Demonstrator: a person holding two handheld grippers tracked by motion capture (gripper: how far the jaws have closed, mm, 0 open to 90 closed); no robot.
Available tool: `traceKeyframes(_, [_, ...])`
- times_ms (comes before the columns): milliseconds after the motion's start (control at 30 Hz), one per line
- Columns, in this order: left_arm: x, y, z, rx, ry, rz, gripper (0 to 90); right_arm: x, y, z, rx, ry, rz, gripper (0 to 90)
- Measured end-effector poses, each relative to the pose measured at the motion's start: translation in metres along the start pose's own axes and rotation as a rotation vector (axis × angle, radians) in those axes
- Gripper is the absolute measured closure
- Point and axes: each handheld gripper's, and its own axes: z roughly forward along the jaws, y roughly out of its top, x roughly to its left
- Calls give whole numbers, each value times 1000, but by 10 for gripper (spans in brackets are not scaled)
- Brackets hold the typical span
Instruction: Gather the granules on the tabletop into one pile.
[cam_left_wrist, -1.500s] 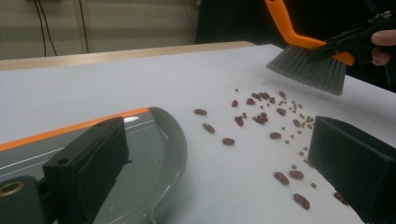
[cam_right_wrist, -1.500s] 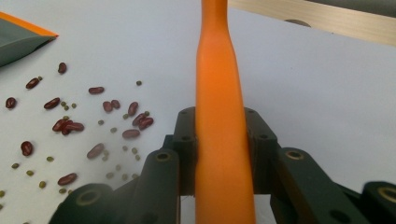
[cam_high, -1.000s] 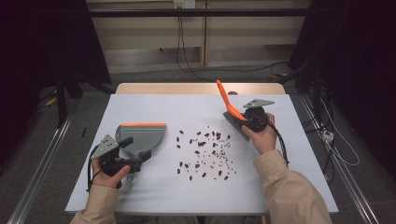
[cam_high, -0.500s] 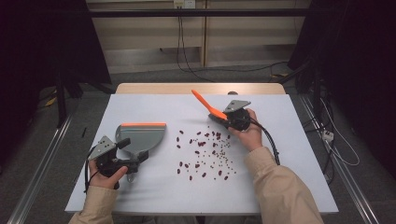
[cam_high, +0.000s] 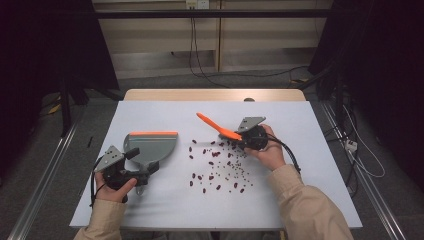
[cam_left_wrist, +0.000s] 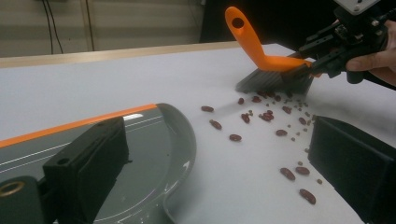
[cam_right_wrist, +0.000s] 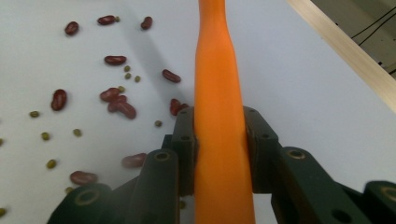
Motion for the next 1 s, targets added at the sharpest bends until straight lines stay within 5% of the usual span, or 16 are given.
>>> traceKeyframes(1000, [-1,0,0,5,3,8,48,34,-9,-25,-15,101,-61,702])
